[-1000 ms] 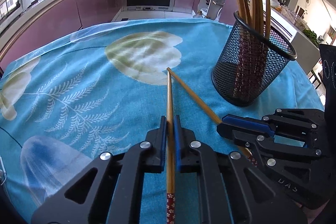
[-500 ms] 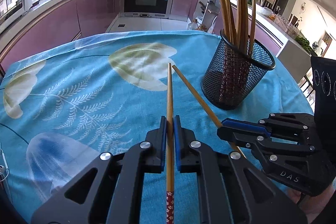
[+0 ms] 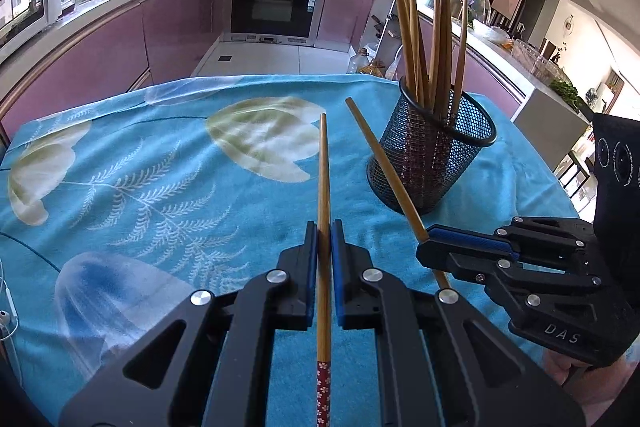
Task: Organize utensils
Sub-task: 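Lift one chopstick upright with the right tool while the left tool lifts the other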
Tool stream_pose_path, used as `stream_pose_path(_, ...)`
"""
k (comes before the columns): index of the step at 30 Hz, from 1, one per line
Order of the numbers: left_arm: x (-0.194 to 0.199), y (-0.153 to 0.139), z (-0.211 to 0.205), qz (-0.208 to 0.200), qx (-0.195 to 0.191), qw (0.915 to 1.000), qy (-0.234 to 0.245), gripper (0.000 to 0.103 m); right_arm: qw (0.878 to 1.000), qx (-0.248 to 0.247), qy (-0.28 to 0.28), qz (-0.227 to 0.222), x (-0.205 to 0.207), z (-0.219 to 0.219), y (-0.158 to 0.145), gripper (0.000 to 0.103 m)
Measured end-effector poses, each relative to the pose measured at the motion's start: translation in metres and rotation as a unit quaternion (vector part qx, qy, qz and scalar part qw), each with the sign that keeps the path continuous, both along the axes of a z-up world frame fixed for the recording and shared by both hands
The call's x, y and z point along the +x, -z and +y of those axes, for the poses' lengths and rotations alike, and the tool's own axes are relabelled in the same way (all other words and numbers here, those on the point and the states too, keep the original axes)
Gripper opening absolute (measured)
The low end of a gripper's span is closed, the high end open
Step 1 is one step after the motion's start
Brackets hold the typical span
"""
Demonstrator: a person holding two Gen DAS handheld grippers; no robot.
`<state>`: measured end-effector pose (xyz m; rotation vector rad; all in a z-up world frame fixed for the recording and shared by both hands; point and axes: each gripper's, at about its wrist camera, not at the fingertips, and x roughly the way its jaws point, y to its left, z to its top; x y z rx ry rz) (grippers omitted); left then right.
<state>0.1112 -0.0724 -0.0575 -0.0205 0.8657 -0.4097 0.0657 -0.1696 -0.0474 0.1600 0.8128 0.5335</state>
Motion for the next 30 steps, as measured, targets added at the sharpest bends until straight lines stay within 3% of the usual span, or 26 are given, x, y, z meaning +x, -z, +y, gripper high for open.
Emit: stream_pose_path(30, -0.023, -0.030, 0.010, -0.024, -0.053, 0.9981, 0.020, 0.007, 0.999, 0.035, 0.005, -0.028, -0.014, -0.015, -0.015, 0.006)
